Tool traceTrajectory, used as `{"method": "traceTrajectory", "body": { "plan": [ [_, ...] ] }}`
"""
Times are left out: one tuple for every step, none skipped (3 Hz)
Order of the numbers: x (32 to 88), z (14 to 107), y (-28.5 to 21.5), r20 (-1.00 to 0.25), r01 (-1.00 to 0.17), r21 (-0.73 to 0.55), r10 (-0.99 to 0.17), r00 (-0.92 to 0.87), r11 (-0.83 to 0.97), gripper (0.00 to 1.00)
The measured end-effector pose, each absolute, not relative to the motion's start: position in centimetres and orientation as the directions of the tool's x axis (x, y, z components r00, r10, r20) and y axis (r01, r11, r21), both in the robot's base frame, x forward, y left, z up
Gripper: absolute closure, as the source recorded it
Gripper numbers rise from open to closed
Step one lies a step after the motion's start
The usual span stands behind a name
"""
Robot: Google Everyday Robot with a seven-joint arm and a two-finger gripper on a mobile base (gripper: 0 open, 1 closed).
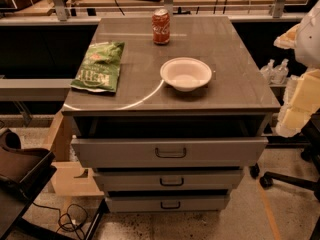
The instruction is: Pick coke can
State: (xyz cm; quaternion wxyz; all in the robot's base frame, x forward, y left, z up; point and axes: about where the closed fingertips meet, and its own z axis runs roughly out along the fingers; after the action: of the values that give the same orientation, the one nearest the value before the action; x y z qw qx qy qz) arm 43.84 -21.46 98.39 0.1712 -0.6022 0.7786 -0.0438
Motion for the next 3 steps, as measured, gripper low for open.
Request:
{"method": "traceTrajectory", "body": {
  "plan": [
    [43.8,98.4,-21.5,-0.214,-0.923,-0.275,-0.953,-0.216,0.271,0.0],
    [46.1,98.2,-21.0,-0.283,-0.899,-0.312,-0.933,-0.222,0.308,0.0],
    [50.3,97.2,-20.2,-0.461,-0.842,-0.311,-0.845,-0.271,0.44,0.0]
  ]
}}
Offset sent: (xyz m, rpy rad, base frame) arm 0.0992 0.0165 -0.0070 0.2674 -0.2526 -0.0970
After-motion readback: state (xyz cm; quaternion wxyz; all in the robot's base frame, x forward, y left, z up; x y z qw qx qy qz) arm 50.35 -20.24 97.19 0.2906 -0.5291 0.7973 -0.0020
